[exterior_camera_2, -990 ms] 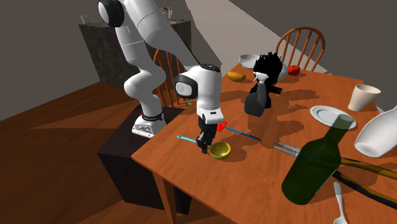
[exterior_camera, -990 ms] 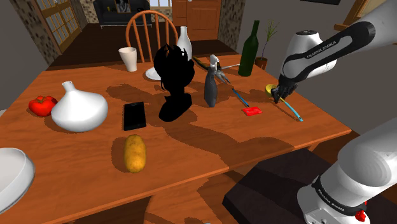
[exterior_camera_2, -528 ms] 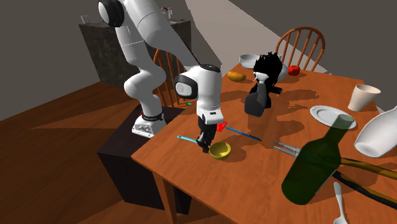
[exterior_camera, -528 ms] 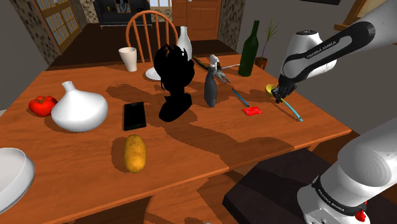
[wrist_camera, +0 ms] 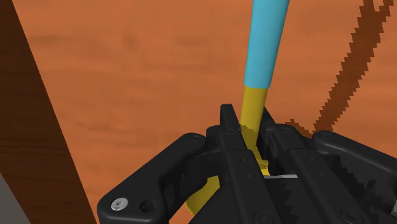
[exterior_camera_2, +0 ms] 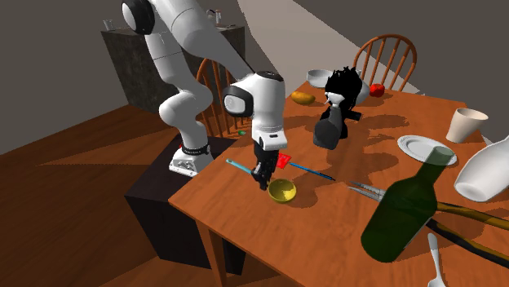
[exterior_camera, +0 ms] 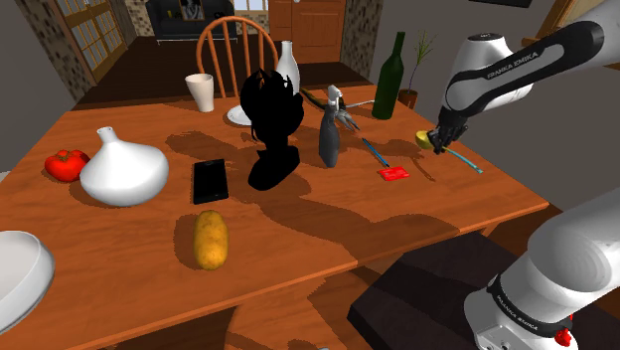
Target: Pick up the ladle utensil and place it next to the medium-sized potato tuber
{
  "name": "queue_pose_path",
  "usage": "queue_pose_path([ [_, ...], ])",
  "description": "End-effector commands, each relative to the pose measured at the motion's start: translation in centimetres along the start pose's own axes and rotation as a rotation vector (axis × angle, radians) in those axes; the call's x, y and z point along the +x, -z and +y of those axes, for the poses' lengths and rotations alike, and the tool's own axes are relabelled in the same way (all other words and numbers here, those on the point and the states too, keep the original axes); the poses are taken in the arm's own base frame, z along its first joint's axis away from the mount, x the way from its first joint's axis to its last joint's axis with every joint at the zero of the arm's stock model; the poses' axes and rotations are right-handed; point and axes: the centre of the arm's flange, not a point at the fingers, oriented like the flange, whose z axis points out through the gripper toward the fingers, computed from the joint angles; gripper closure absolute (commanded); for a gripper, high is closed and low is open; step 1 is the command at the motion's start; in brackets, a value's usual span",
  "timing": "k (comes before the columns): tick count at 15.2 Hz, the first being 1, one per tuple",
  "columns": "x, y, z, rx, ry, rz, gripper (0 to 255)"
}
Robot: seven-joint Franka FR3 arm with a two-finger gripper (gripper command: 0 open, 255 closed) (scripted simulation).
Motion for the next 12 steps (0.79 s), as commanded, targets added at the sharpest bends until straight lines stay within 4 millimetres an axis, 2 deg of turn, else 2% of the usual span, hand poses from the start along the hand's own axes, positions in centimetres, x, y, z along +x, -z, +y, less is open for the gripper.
queue_pose_path([
  [1,0.1,1.2,0.2,0.0,0.0,0.0,255],
  [12,0.6,6.9,1.1,0.0,0.0,0.0,255],
])
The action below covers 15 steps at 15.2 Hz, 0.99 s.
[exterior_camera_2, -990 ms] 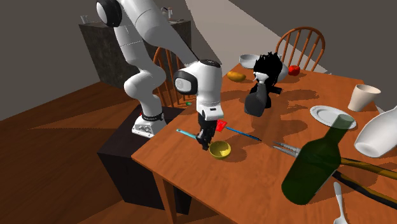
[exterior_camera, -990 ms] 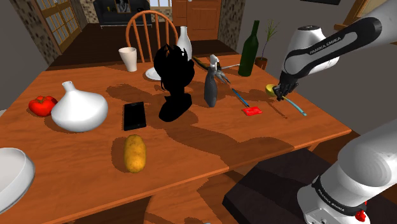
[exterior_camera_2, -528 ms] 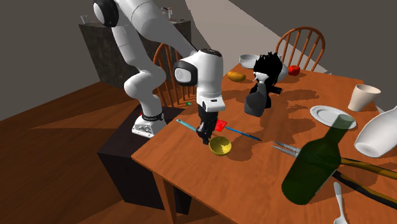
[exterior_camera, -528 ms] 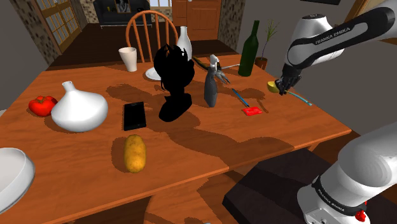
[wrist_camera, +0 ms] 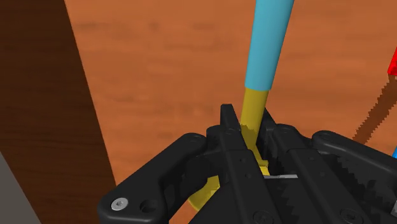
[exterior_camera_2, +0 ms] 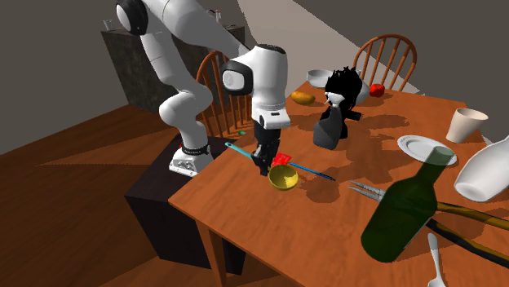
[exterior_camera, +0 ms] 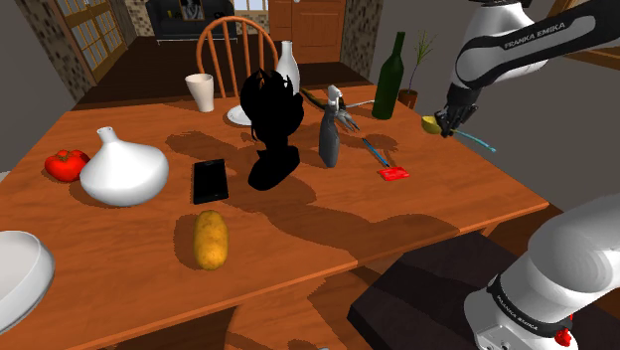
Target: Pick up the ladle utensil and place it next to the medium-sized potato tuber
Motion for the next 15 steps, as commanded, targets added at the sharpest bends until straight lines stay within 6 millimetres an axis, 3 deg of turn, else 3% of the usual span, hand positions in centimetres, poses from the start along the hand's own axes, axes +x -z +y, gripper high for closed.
queue_pose_path([
  [1,0.1,1.1,0.2,0.0,0.0,0.0,255],
  [8,0.3,4.5,0.7,0.0,0.0,0.0,255],
  [15,-2.9,6.1,-7.8,0.0,0.0,0.0,255],
])
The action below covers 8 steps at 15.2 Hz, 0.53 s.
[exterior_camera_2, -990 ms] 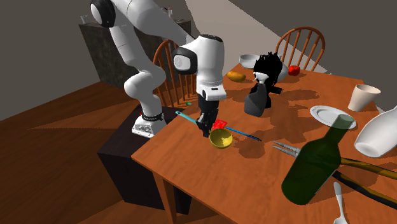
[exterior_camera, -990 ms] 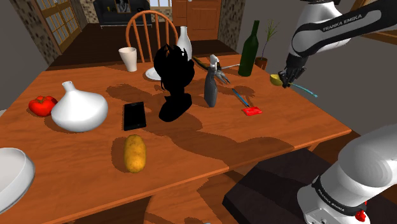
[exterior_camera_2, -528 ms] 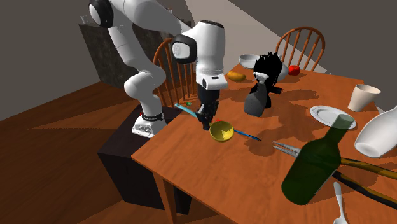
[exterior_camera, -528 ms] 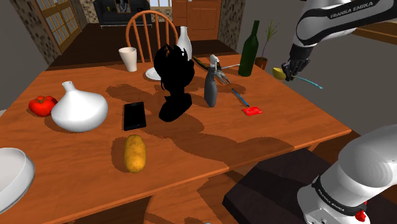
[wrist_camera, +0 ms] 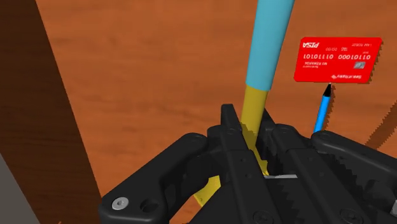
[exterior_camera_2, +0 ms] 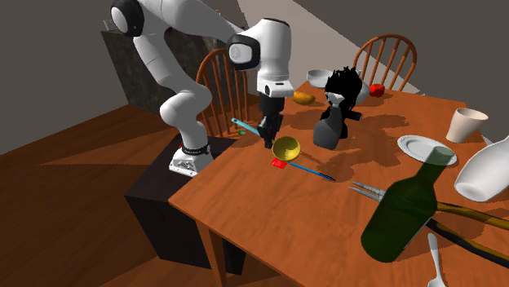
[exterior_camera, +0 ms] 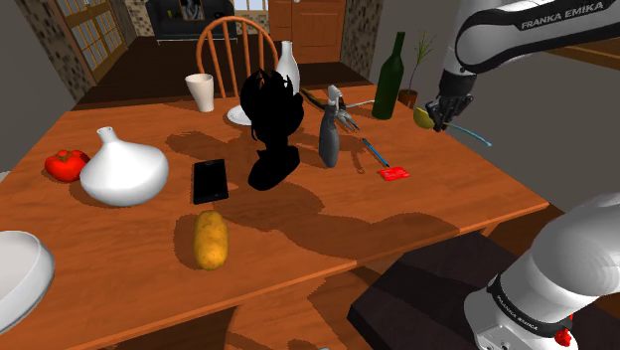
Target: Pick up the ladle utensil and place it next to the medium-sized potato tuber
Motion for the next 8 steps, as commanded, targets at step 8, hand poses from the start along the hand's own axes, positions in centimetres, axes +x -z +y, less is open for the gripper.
queue_pose_path([
  [8,-4.3,2.1,-11.0,0.0,-0.002,0.0,255],
])
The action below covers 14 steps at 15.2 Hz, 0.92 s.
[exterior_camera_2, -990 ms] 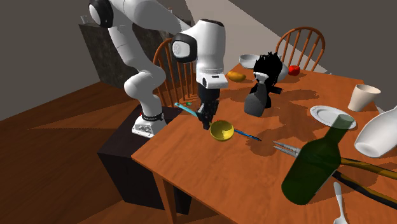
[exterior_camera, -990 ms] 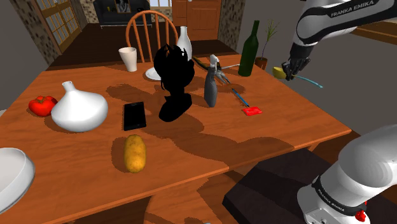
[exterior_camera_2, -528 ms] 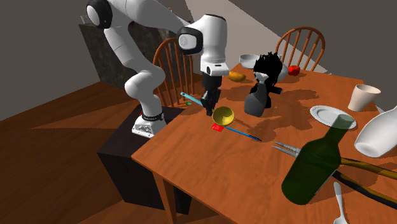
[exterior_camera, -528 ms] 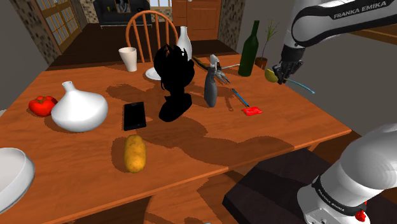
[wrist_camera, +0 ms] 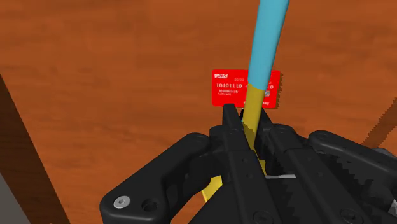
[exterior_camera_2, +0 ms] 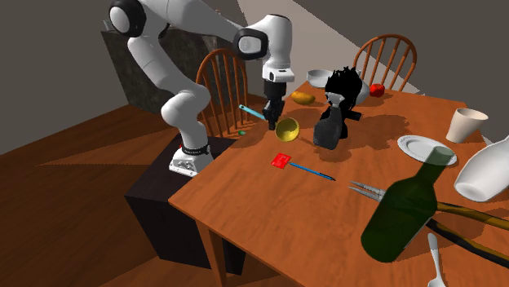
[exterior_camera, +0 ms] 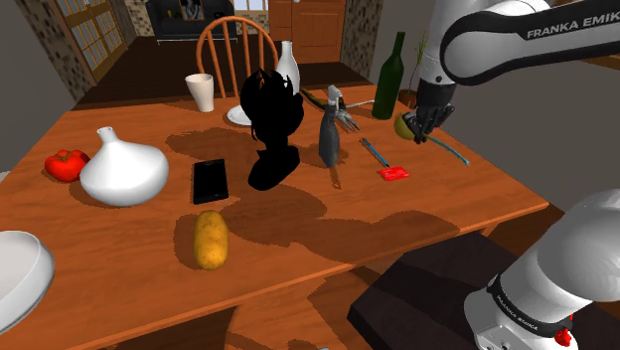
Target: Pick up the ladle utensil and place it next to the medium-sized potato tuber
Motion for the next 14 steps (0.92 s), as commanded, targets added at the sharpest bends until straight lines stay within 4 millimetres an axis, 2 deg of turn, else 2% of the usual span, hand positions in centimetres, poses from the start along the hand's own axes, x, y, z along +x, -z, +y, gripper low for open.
queue_pose_path([
  [1,-0.8,0.4,-2.2,0.0,-0.002,-0.001,255],
  [14,-6.8,3.4,-18.0,0.0,-0.002,-0.001,255],
])
